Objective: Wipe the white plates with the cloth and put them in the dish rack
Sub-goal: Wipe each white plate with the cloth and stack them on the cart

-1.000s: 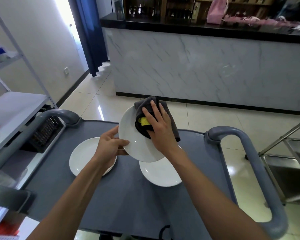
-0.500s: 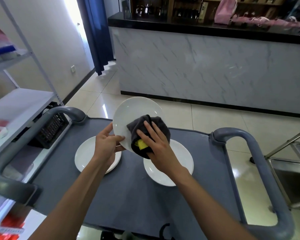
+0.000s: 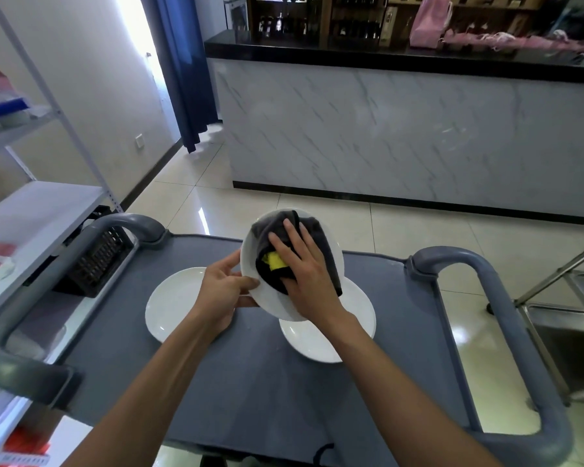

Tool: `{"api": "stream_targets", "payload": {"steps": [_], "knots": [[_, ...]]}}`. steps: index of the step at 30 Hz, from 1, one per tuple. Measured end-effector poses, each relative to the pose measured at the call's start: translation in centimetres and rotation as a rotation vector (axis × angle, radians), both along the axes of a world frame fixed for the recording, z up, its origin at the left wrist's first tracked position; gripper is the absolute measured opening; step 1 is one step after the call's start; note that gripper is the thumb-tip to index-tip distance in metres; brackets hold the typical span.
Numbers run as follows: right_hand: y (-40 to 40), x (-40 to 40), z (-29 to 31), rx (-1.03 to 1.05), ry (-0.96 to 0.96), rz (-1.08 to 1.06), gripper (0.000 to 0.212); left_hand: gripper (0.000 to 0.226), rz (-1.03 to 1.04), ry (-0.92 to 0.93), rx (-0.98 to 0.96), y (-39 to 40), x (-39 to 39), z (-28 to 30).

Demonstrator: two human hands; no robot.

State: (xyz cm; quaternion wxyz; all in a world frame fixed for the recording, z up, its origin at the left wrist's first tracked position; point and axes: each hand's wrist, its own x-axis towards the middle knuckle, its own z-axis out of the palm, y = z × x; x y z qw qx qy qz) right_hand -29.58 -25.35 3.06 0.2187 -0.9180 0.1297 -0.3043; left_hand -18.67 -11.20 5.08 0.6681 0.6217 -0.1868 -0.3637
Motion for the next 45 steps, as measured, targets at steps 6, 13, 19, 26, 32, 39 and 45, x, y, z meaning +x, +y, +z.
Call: {"api": "stream_targets", "payload": {"steps": [6,13,19,26,32,39,45], "knots": [[0.8,1.2,1.3,-0.044,0.021,0.094,0.063,0.06,-0.023,0.015,0.0,0.3,-0.3,0.0],[0.0,2.0,2.5,-0.114,0.023,0.049,0.058,0.06,0.018,0.041,-0.016,1.2,0.0,0.3],[-2.8,1.5,2.7,-0.13,0.001,-0.059,0.063,0.059,0.063,0.067,-0.014,2.3,0.9,0.2],[-3.3,0.4,1.4,0.029,0.019,-0.108,0.07,0.061,0.206,0.153,-0.05,2.2,1.5,-0.1],[-1.7,-0.1,0.4,0.169,-0.036,-0.147,0.068,0.058,0.298,0.168,-0.097,1.5,1.8,0.2],[1.2,-0.8,-0.6,0.185,-0.065,-0.13,0.065,0.062,0.392,0.2,-0.156,0.1,1.8,1.5],[3.5,-0.6,-0.8,0.129,-0.086,-0.092,0.065,0.066,0.389,0.166,-0.193,-0.6,1.7,2.5]]}}
